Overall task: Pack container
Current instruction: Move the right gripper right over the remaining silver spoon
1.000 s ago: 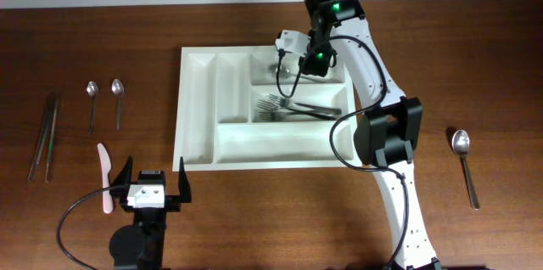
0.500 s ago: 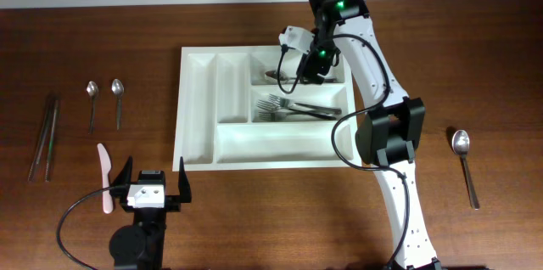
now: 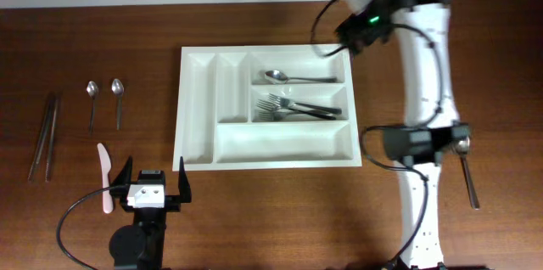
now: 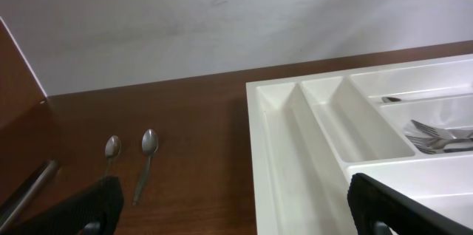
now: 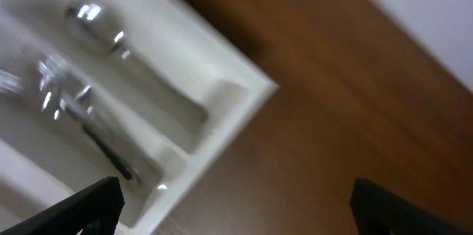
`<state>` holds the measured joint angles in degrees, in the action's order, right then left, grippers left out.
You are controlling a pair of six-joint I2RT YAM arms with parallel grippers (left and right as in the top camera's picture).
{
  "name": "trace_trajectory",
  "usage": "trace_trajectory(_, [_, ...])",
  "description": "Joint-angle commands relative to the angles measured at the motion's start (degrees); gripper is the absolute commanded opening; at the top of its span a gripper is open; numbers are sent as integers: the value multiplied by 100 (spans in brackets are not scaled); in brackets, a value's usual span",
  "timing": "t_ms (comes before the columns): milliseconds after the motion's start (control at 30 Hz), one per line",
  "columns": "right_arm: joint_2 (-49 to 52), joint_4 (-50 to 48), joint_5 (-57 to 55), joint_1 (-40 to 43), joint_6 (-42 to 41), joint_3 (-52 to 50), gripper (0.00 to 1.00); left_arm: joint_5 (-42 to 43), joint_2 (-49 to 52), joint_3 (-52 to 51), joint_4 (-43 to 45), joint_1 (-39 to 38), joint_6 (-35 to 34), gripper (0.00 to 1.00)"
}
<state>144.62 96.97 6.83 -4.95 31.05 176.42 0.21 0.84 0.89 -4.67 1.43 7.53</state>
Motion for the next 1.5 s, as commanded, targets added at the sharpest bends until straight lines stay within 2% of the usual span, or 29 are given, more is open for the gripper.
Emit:
trace_trajectory(0, [-544,37,-85,385,-1003,140,99,-17,-44,-35,-4,24,74,99])
trace_trajectory(167, [-907,37,-85,861,-1670,-11,99,-17,-44,-35,-4,24,76,99])
trace_trajectory(300, [-1294,39,-90,964,-1698,-568,99,-17,-44,-35,-4,22,76,99])
trace_trajectory(400, [-1749,37,-186,964,-1633,-1412,99,-17,-44,-35,-4,22,74,99])
trace_trajectory(533, [-2507,37,-680,1071,-1631,-3021,99,-17,-44,-35,-4,24,74,99])
trace_trajectory(667, [-3156,37,-688,1379,-1272,-4380,99,-17,-44,-35,-4,24,76,99])
trace_trajectory(933, [-3799,-57,-433,2549,-291,-6509,99,-17,-44,-35,-4,24,74,99])
trace_trajectory(1067, [-3794,-216,-553,3075,-295,-7044,99,-17,-44,-35,-4,22,74,99])
trace_trajectory(1200, [-3781,-472,-557,3394,-229,-7086,99,-17,-44,-35,-4,22,74,99])
trace_trajectory(1467, [-3742,-955,-643,3585,442,-7173,99,-17,-44,-35,-4,24,74,99])
